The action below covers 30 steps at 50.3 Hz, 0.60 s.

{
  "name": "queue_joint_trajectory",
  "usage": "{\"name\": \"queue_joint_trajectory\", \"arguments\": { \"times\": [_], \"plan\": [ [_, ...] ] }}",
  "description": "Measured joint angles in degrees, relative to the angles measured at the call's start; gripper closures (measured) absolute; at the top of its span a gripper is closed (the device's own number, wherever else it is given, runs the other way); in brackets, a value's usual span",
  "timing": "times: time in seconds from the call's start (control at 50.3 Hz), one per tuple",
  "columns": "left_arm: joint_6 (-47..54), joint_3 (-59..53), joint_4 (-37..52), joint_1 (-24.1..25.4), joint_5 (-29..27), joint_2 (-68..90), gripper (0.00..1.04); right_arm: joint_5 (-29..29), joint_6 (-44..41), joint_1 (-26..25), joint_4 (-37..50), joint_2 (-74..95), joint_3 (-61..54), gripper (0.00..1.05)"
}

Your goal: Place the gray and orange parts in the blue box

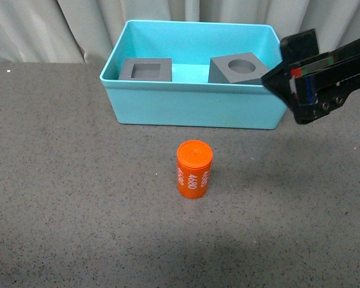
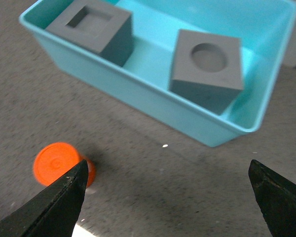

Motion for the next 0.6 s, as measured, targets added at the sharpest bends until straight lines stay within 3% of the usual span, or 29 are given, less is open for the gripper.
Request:
{"name": "queue_joint_trajectory", "arguments": {
  "times": [0.119, 0.199, 0.438, 0.597],
  "plan": [
    [0.0, 0.0, 0.0, 0.0, 0.0, 0.0, 0.17, -5.7, -2.1, 1.7, -8.9, 3.3, 5.9, 0.10],
    [0.1, 0.0, 0.0, 0.0, 0.0, 0.0, 0.05, -6.4, -4.1, 3.1, -12.8, 6.0, 9.1, 0.10],
    [0.2, 0.0, 0.0, 0.0, 0.0, 0.0, 0.07, -7.2, -9.0, 7.3, -20.7, 15.6, 15.2, 0.10],
    [0.2, 0.0, 0.0, 0.0, 0.0, 0.0, 0.07, -5.0, -10.0, 10.0, -21.2, 22.1, 18.3, 0.10]
  ]
}}
